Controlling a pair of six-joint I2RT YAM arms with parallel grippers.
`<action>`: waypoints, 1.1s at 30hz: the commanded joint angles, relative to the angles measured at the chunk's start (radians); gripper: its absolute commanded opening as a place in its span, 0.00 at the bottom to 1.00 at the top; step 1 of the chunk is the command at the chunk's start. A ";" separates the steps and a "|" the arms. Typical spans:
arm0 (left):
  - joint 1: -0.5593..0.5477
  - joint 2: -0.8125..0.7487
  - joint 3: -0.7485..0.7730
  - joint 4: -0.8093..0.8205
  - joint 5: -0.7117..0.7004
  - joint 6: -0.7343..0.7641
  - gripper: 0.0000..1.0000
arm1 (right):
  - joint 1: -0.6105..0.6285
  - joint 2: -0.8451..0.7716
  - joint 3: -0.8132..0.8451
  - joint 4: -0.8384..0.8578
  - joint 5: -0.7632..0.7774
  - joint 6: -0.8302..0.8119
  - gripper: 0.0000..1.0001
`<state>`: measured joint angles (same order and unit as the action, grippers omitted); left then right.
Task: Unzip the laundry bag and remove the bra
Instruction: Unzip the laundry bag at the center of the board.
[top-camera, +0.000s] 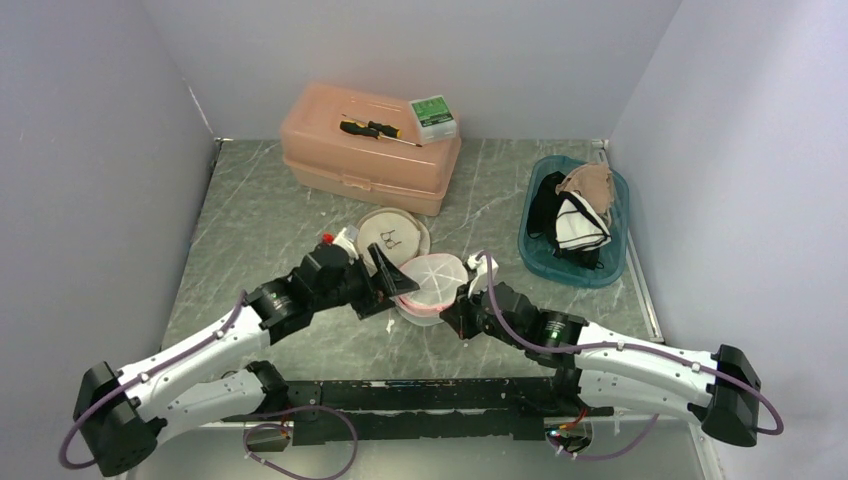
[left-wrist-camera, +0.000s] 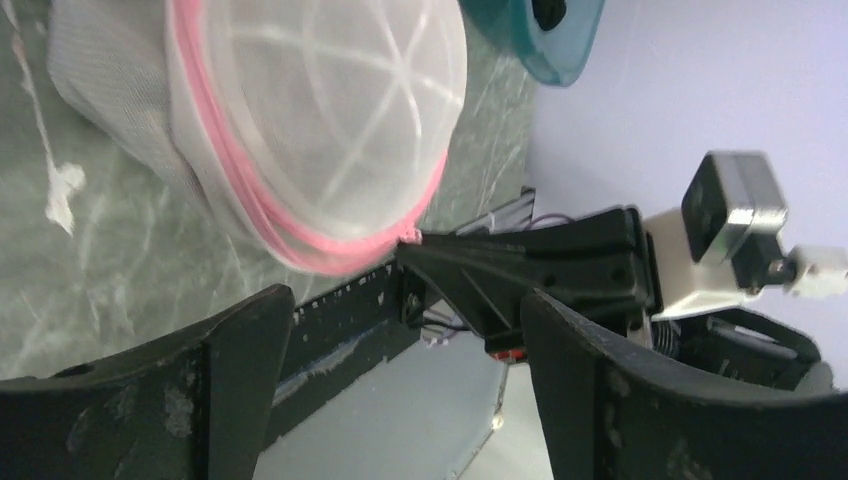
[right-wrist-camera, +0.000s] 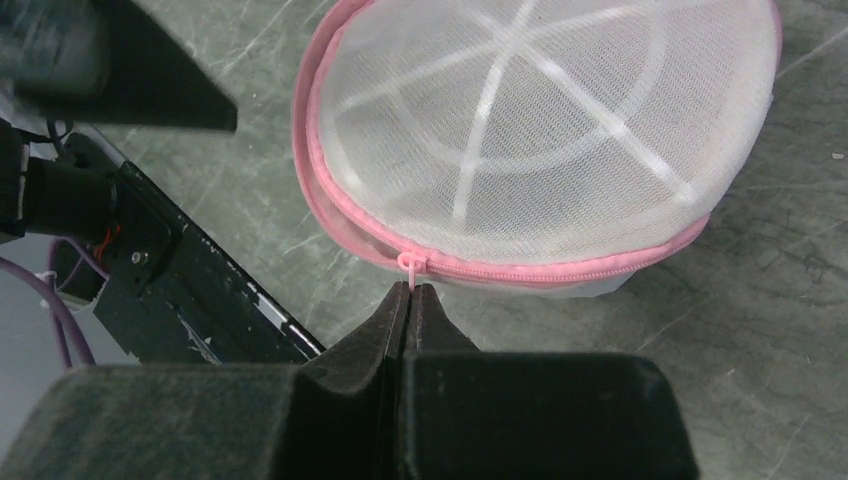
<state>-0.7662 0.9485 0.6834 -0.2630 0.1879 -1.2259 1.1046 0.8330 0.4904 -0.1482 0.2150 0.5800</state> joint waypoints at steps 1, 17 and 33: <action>-0.159 0.001 0.050 -0.089 -0.218 -0.166 0.92 | 0.000 0.020 0.025 0.071 0.032 0.006 0.00; -0.274 0.222 0.046 0.048 -0.421 -0.319 0.85 | 0.005 0.010 0.004 0.119 -0.021 -0.016 0.00; -0.169 0.268 0.033 0.055 -0.345 -0.279 0.11 | 0.015 0.002 0.008 0.018 0.123 0.003 0.00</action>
<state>-0.9565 1.2278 0.7197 -0.2070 -0.1665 -1.5288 1.1160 0.8490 0.4839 -0.0910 0.2310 0.5583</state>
